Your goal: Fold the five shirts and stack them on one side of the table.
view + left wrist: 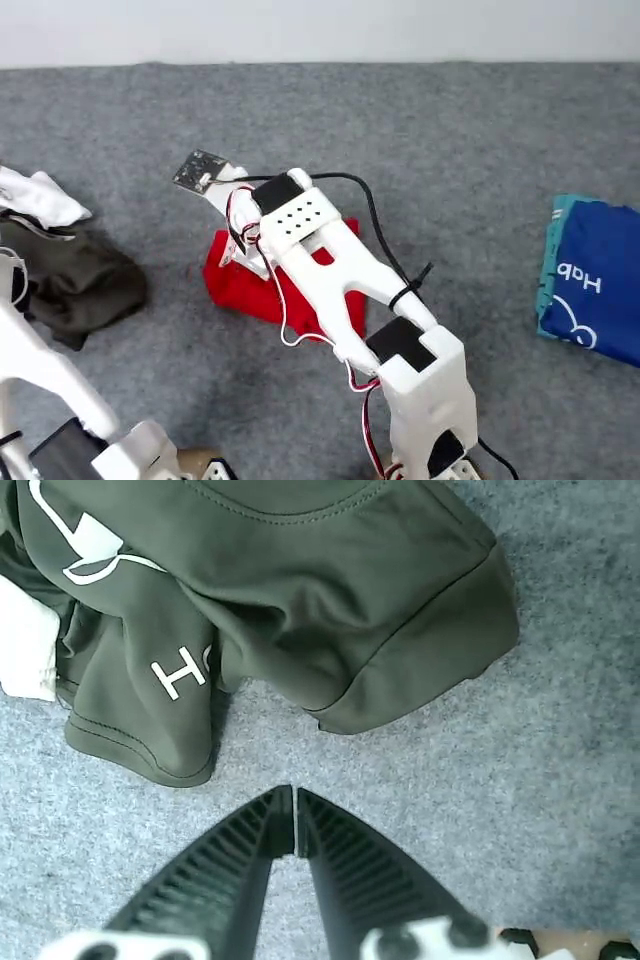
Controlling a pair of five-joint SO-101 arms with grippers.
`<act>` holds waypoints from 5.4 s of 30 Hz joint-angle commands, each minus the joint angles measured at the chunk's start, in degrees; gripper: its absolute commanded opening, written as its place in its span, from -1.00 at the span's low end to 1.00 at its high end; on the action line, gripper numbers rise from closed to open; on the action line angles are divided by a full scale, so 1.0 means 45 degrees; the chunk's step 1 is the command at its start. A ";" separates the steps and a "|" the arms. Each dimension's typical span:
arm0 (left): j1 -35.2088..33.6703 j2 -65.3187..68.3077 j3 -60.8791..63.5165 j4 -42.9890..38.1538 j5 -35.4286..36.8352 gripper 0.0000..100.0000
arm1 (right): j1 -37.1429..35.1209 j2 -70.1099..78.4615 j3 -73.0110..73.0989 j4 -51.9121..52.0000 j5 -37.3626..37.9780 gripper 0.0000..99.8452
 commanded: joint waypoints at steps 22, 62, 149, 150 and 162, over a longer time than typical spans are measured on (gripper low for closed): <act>0.0078 -0.0606 0.0459 -0.0215 0.0137 -0.97 | 0.3897 0.0869 -0.3263 0.5636 0.2481 -0.98; 0.0020 -0.0625 0.0420 -0.0391 0.0137 -0.97 | 0.2139 0.3839 -0.7209 0.5636 -0.0352 -0.70; 0.0098 -0.2383 0.0518 -0.0293 0.1524 -0.97 | 0.3487 -0.0166 -0.2032 0.5792 -0.2071 -0.98; 0.0098 -0.2716 0.0518 -0.0293 0.1524 -0.97 | 0.3409 -0.0518 -0.1524 0.5792 -0.2129 -0.98; 0.0078 -0.3790 0.2491 -0.0977 0.1504 -0.96 | 0.2491 -0.1436 0.0215 0.5695 -0.4923 -0.49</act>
